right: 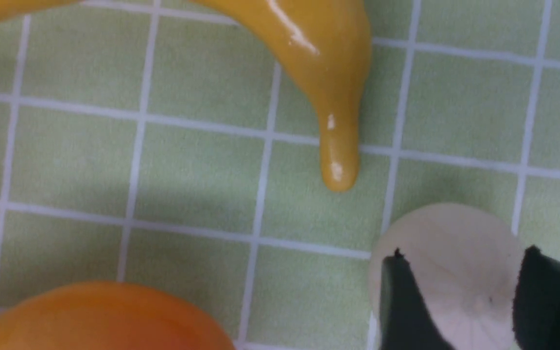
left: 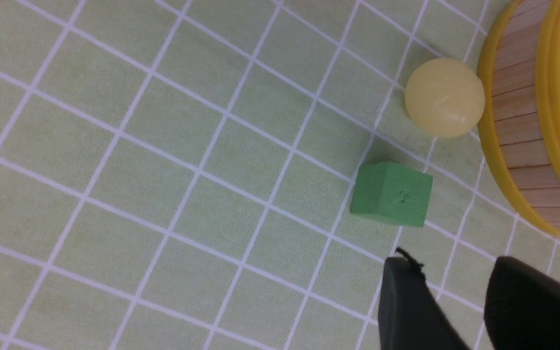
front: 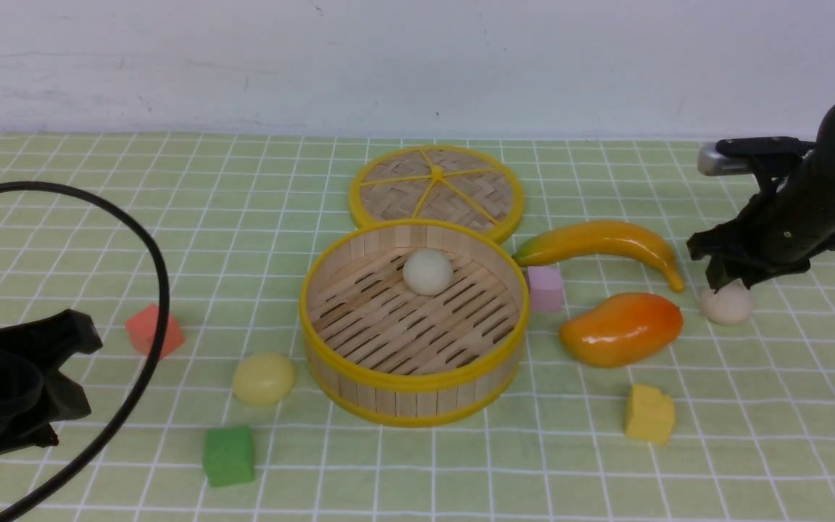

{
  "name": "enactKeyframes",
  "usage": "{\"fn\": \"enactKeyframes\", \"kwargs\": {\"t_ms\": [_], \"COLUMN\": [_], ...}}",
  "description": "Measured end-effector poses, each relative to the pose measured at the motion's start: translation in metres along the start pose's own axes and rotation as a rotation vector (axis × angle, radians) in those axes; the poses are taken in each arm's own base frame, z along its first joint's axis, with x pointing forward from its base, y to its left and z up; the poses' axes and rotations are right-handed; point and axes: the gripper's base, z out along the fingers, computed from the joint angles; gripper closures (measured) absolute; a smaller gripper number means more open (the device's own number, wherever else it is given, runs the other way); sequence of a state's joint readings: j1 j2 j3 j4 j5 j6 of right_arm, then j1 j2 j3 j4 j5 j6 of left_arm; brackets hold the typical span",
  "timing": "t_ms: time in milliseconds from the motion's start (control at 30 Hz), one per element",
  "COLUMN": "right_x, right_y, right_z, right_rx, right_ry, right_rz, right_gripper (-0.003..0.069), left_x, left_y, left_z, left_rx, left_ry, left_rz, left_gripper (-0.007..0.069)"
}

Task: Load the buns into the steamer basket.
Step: Use the right arm to grab a steamed stuffed bun

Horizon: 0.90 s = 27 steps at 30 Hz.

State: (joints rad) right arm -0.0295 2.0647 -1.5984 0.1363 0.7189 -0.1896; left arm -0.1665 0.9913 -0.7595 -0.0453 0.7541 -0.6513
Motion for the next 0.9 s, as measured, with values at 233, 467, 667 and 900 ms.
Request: {"fn": "enactKeyframes", "kwargs": {"t_ms": [233,467,667,900], "right_x": [-0.003,0.003,0.005,0.007], "right_y": [-0.002,-0.003,-0.003,-0.003], "right_z": [0.001,0.011,0.014,0.018], "right_rx": [0.023,0.018,0.016,0.014], "right_ry": [-0.030,0.015,0.033,0.050], "right_rz": [0.004,0.057,0.061,0.063], "right_gripper": [0.0449,0.0446,0.0438,0.0563], "left_x": [0.000,0.000,0.000,0.000], "left_y": [0.000,0.000,0.000,0.000], "left_z": [0.000,0.000,0.000,0.000], "left_rx": [0.000,0.000,0.000,0.000], "left_ry": [0.000,0.000,0.000,0.000], "left_rz": [0.000,0.000,0.000,0.000], "left_gripper": [0.0386,0.0386,0.0386,0.0386]}}
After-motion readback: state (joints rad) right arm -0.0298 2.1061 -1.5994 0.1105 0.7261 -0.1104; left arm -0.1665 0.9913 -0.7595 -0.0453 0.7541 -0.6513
